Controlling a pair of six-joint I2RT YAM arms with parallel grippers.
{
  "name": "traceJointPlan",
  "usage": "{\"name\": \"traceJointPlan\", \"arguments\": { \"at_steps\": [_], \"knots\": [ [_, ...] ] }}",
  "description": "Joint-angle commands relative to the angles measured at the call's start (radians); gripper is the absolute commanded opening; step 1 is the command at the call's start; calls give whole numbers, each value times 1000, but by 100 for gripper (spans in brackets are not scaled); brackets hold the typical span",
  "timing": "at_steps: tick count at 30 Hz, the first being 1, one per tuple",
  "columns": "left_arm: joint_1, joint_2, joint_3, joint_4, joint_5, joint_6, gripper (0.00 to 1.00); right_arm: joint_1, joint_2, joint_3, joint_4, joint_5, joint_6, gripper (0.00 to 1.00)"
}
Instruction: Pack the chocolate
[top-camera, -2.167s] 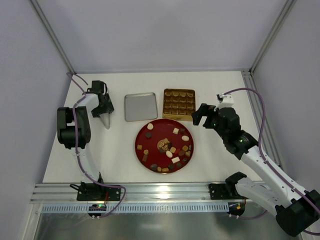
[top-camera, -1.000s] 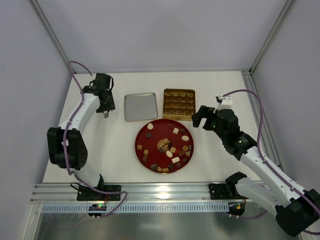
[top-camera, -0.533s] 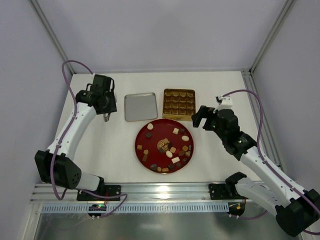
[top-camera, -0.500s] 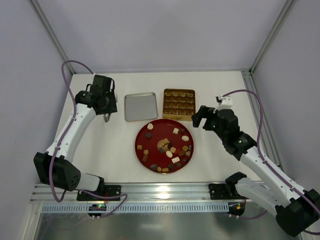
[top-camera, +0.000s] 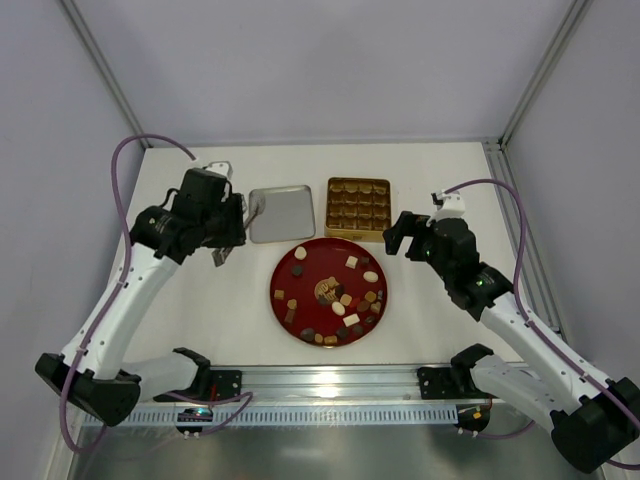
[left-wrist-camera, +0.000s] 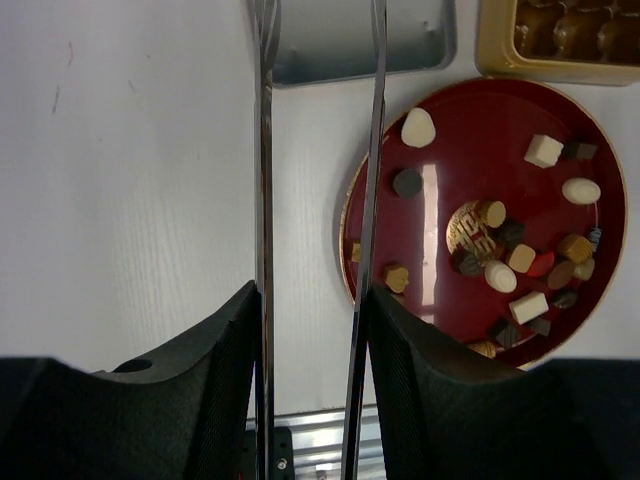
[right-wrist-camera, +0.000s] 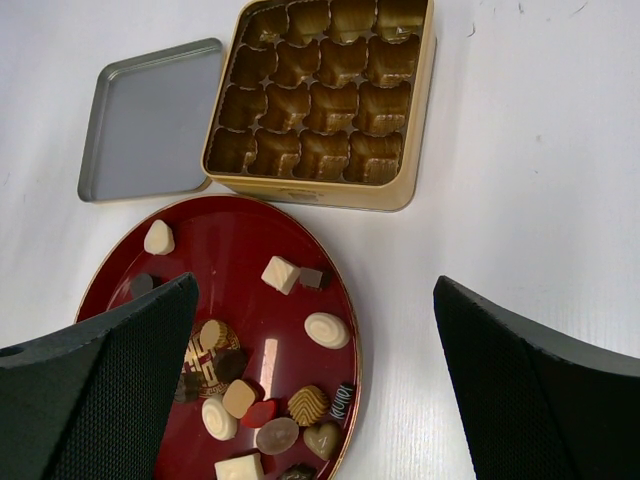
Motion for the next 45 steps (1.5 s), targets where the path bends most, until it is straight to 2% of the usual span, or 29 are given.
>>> {"name": "traceJointPlan", "arguments": {
  "at_steps": [1,15,25,45],
  "knots": [
    [-55,-45,1,-35,44,-31,45,1,9,26,13,17,1,100],
    [-356,-39,-119,-14,-5,-111,44,1,-5,4,6,24,16,100],
    [-388,-26,-204,29,-4,-139,44,1,-11,-13,6,23,21,100],
    [-399,78,-227,59,-47,-122,42,1,-17,-30,17,23,21,100]
  ]
}}
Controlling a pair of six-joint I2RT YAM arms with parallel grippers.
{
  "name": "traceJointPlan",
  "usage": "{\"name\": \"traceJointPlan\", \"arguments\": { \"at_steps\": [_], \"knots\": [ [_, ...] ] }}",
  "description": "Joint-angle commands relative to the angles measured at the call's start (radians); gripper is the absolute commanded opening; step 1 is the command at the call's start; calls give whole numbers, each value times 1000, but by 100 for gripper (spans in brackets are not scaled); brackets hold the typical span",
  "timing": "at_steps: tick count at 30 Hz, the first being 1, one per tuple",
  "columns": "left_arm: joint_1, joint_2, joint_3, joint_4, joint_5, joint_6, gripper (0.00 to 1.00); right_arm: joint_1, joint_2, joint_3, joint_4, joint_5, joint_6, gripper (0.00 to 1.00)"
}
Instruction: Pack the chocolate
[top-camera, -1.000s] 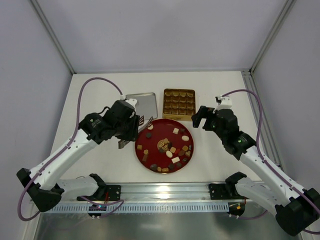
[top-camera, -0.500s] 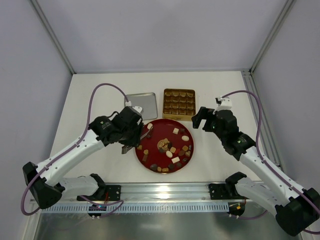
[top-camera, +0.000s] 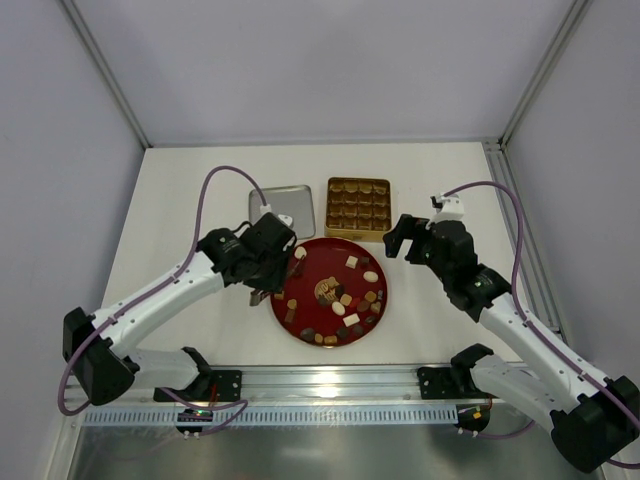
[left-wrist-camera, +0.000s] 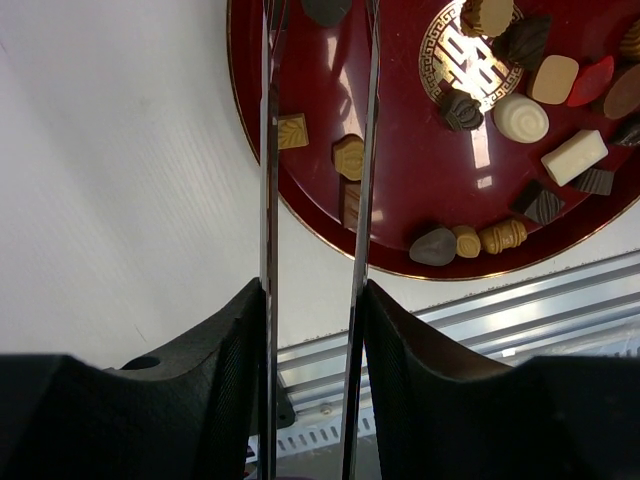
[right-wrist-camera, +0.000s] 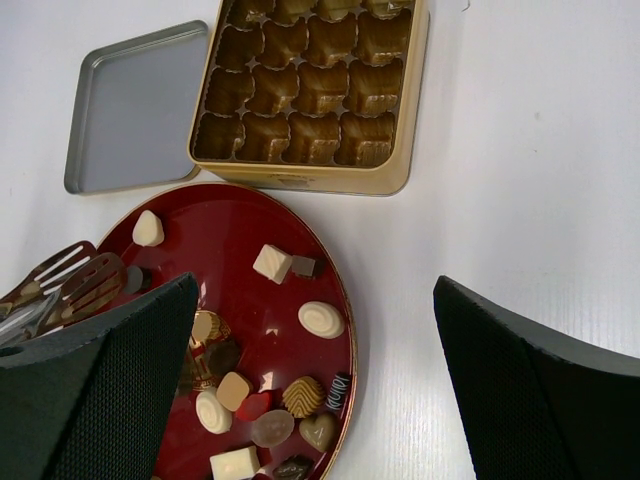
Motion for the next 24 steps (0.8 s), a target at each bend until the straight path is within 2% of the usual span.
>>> {"name": "traceJointPlan", "arguments": {
  "at_steps": [1,24],
  "knots": [
    [-6,10,-8,42,-25,0,42,1,-18,-6,23,18,2,100],
    [-23,72,-25,76,-15,0,41,1,-23,-24,31,24,2,100]
  ]
}}
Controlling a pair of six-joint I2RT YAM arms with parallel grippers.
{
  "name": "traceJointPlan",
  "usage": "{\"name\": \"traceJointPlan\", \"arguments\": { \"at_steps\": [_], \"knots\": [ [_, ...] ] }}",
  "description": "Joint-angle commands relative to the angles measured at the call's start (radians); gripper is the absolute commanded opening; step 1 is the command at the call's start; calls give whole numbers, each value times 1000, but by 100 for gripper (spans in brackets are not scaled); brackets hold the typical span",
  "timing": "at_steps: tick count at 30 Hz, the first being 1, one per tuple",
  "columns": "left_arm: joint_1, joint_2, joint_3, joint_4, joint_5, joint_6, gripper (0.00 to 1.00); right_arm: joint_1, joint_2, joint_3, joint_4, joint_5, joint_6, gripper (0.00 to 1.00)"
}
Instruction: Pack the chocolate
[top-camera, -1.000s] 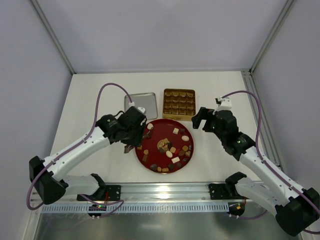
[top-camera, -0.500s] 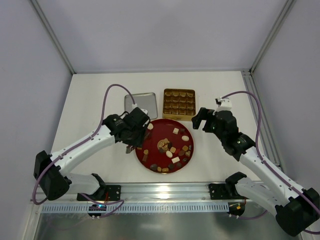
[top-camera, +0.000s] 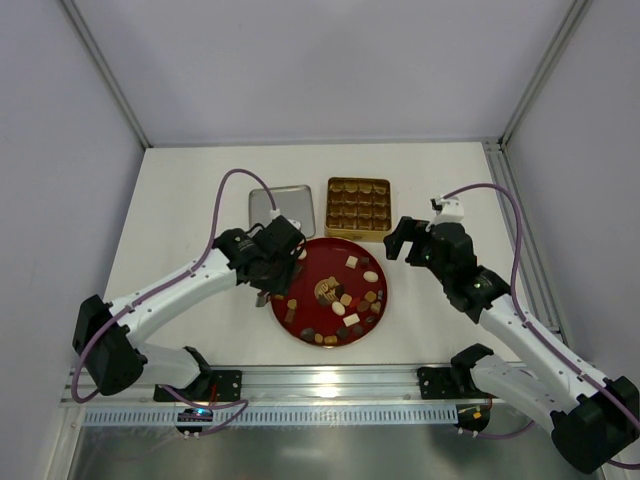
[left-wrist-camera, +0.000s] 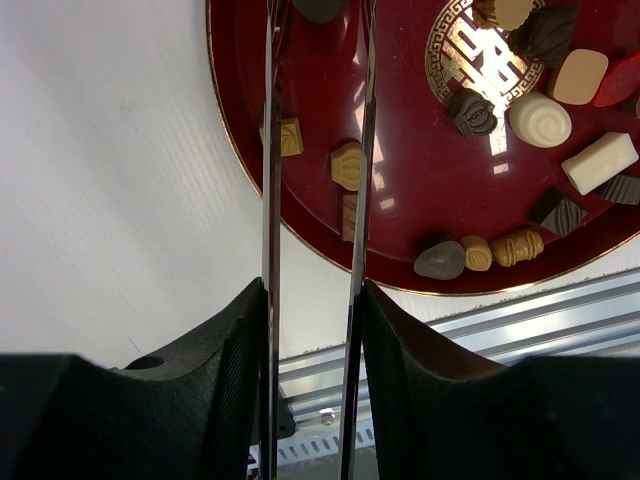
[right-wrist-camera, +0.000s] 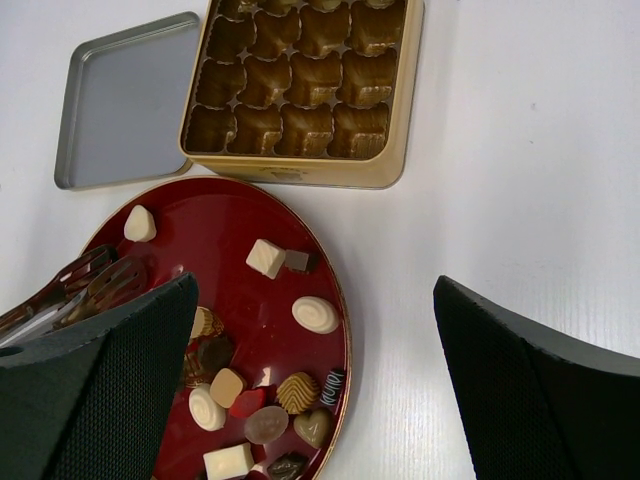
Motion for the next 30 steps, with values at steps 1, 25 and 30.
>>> {"name": "traceJointPlan", "arguments": {
  "at_steps": [1,25,30],
  "knots": [
    [-9,-2,2,24,-12,-5,41,1,-19,-9,34,21,2,100],
    [-14,0,35,-3,-20,-3,24,1,-29,2,15,24,-2,100],
    [-15,-22,93,-21,0,0,22,1,-32,10,11,24,-4,100]
  ]
}}
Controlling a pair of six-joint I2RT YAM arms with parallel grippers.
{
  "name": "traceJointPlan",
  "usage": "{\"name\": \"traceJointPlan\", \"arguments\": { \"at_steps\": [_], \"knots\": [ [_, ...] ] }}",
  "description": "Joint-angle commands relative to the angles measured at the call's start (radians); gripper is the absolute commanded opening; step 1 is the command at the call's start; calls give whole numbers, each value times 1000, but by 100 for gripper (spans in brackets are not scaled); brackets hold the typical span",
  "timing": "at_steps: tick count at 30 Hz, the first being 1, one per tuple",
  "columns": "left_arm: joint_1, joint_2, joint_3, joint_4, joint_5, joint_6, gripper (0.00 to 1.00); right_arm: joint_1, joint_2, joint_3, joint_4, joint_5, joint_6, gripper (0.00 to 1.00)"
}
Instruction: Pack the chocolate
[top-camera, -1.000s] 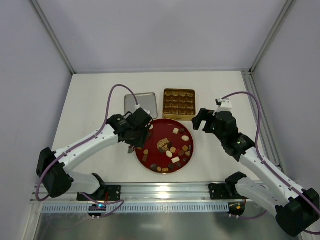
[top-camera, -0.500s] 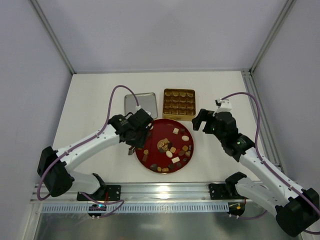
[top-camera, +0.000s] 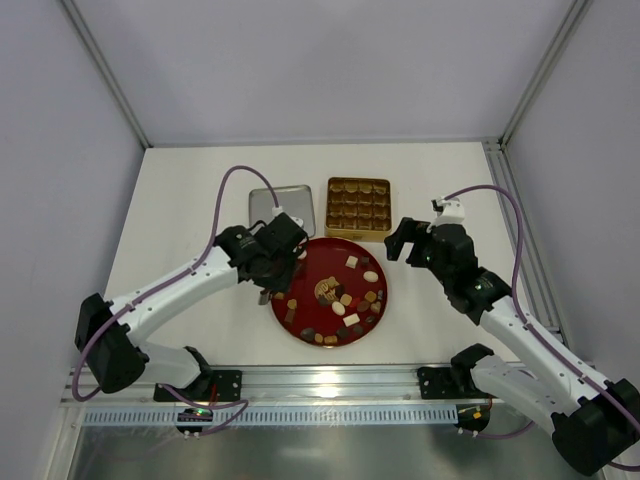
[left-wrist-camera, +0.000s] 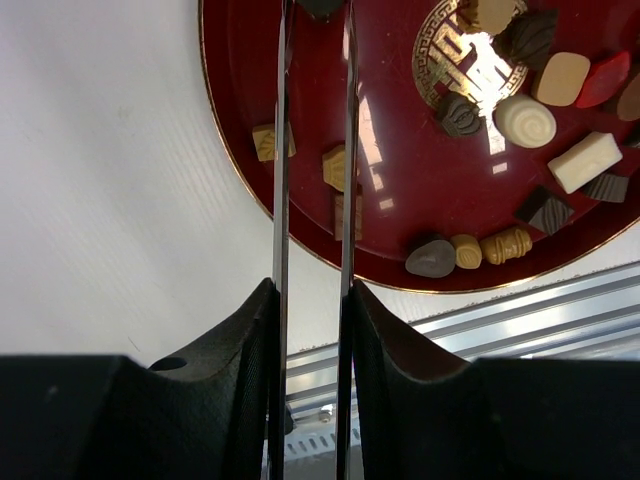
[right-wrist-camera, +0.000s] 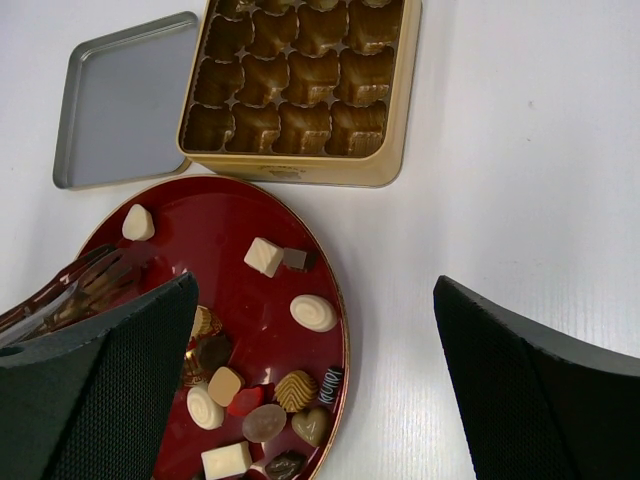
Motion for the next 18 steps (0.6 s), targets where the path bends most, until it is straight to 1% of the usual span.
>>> {"name": "traceJointPlan", "arguments": {
  "at_steps": [1,7,10,17,18],
  "knots": [
    [-5,-43,74,-10,2,-2,22,0,-21,22,11,22,-4,100],
    [-5,-54,132,-26,8,2,21,1,-22,20,11,22,-1,100],
    [-5,-46,184,-26,-3,6,21,1,-25,20,10,19,1,100],
    [-7,35,324,-20,-38,37,21,1,-36,25,-1,23,1,100],
    [-5,67,342,-14,-44,41,21,1,-37,27,-1,25,1,100]
  ]
}}
